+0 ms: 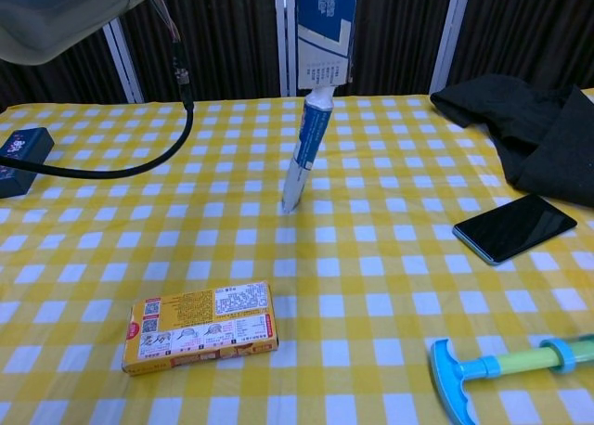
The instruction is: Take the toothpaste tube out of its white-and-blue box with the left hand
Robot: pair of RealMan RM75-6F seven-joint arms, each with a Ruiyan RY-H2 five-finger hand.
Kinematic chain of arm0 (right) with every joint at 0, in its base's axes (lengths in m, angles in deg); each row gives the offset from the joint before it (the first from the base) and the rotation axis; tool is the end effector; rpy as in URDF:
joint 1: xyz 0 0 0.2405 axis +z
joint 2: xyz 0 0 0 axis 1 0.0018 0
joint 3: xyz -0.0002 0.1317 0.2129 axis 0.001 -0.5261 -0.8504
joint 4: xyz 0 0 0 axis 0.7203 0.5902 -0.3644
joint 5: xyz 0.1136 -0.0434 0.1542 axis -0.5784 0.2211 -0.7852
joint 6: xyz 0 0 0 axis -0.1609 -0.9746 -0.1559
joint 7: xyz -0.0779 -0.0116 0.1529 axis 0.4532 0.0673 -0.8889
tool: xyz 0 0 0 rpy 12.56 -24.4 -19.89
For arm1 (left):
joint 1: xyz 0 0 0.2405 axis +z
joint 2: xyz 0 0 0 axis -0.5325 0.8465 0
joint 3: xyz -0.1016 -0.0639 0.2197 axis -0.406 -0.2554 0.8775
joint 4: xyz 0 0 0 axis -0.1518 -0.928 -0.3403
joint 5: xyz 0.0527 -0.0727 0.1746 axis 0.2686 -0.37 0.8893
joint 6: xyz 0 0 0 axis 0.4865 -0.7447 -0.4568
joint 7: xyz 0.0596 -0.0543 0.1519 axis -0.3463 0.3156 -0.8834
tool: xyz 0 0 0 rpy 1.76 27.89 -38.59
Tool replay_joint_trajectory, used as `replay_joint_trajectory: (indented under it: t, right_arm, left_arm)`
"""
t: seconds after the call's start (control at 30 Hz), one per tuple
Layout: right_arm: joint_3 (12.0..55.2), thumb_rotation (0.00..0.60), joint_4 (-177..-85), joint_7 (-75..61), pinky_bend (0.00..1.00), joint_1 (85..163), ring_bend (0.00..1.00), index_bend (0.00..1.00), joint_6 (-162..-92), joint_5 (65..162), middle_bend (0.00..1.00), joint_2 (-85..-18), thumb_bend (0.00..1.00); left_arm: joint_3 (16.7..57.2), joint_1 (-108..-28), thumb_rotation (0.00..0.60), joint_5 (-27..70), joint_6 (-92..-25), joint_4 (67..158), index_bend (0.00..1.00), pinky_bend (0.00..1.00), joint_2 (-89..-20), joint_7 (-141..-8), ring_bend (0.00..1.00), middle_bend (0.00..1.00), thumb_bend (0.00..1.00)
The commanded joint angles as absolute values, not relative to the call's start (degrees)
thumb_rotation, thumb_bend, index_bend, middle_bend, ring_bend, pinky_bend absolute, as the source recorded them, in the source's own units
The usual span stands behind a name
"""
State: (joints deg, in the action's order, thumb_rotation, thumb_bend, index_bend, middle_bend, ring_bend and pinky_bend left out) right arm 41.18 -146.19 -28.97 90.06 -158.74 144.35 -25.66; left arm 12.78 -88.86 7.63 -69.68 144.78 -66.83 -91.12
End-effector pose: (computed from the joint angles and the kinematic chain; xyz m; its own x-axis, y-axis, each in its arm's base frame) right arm -0.2946 -0.1797 0.2254 0.1603 0.1057 0.9814 -0.9779 -0.1180 0.1724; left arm 0.0478 0.3693 0.0572 -0.2887 0.1429 0.9467 0.8825 -0.3438 0.3210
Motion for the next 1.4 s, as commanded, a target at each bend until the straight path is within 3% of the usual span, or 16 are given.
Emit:
replay_joint_trajectory:
  t: [0.03, 0.27, 0.6, 0.73, 0.8, 1.0, 1.17, 1.3, 1.4]
  right_arm:
    - [41.14, 0.600, -146.17, -29.05, 0.00, 90.05, 0.00, 0.07, -158.74, 144.24, 0.00, -25.64, 0.07]
    - [41.08, 0.600, -146.20, -29.20, 0.00, 90.02, 0.00, 0.07, -158.83, 144.16, 0.00, -25.58, 0.07]
    - [41.19, 0.600, -146.49, -28.77, 0.00, 89.88, 0.00, 0.07, -159.21, 144.56, 0.00, -25.53, 0.07]
    - [41.18, 0.600, -146.57, -28.75, 0.00, 89.85, 0.00, 0.07, -159.31, 144.61, 0.00, -25.49, 0.07]
    - [41.22, 0.600, -146.54, -28.64, 0.00, 89.94, 0.00, 0.07, -158.98, 144.46, 0.00, -25.55, 0.07]
    - [41.23, 0.600, -146.79, -27.83, 0.00, 89.93, 0.00, 0.07, -159.24, 144.83, 0.00, -25.66, 0.07]
    - [41.48, 0.600, -147.25, -26.22, 0.00, 89.80, 0.00, 0.07, -159.67, 145.65, 0.00, -25.86, 0.07]
    - [41.60, 0.600, -147.50, -25.22, 0.00, 89.78, 0.00, 0.07, -159.73, 145.98, 0.00, -26.04, 0.07]
    - [41.71, 0.600, -147.73, -24.44, 0.00, 89.87, 0.00, 0.07, -159.34, 145.95, 0.00, -26.19, 0.07]
  left_arm:
    - [11.79, -88.46, 0.600, 8.20, -70.22, 145.98, 0.37, 0.33, -65.96, -90.47, 0.25, 0.19, 0.46]
    - [9.35, -86.01, 0.600, 8.25, -71.57, 152.94, 0.36, 0.33, -59.26, -92.29, 0.25, 0.19, 0.46]
    - [14.09, -84.76, 0.600, -1.91, -69.00, 158.02, 0.38, 0.33, -51.24, -102.74, 0.25, 0.19, 0.46]
    - [18.09, -83.98, 0.600, -3.38, -68.37, 157.89, 0.38, 0.33, -49.62, -105.23, 0.25, 0.19, 0.46]
    - [23.43, -83.12, 0.600, -5.42, -67.21, 157.39, 0.38, 0.33, -48.04, -109.30, 0.25, 0.19, 0.46]
    - [29.88, -82.85, 0.600, -8.57, -65.48, 157.36, 0.33, 0.28, -45.63, -114.66, 0.24, 0.17, 0.46]
    - [34.41, -80.92, 0.600, -6.84, -65.30, 157.61, 0.20, 0.16, -44.58, -114.62, 0.07, 0.01, 0.42]
    - [36.41, -79.09, 0.600, -3.86, -65.62, 158.07, 0.11, 0.07, -43.66, -112.98, 0.00, 0.00, 0.31]
    - [37.97, -76.87, 0.600, -0.31, -66.65, 158.41, 0.08, 0.05, -42.97, -110.50, 0.00, 0.00, 0.30]
